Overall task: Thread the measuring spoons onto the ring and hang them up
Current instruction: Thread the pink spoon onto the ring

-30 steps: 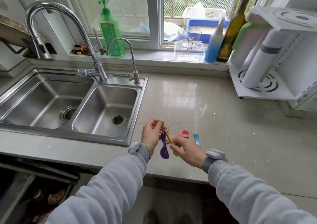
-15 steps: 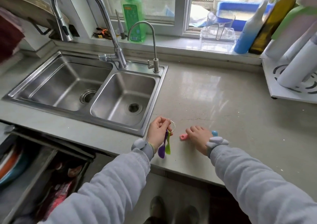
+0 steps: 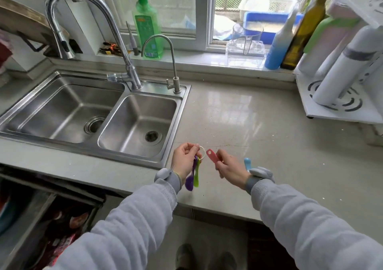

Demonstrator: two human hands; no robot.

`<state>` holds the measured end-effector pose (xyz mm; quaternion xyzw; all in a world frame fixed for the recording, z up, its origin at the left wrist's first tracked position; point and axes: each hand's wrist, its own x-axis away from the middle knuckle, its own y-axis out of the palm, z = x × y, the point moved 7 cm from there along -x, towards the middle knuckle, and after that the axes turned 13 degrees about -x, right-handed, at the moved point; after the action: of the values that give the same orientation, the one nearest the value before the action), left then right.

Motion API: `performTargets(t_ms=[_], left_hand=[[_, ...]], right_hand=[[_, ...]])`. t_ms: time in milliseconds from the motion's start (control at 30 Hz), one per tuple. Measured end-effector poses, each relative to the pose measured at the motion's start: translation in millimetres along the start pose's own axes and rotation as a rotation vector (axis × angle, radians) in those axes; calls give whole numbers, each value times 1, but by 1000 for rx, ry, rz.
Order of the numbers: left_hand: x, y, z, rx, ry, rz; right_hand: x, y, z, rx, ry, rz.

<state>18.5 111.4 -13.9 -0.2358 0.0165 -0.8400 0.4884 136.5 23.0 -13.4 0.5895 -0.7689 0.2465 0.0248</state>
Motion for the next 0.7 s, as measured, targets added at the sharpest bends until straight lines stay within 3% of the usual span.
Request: performTargets(t_ms=[100,700], left_hand=[[4,8,11,-1,21,4],[23,35,40,4,182,10]], right_hand=[[12,0,-6,-184,22,17],[38,-16,-21,-467,-8,190]])
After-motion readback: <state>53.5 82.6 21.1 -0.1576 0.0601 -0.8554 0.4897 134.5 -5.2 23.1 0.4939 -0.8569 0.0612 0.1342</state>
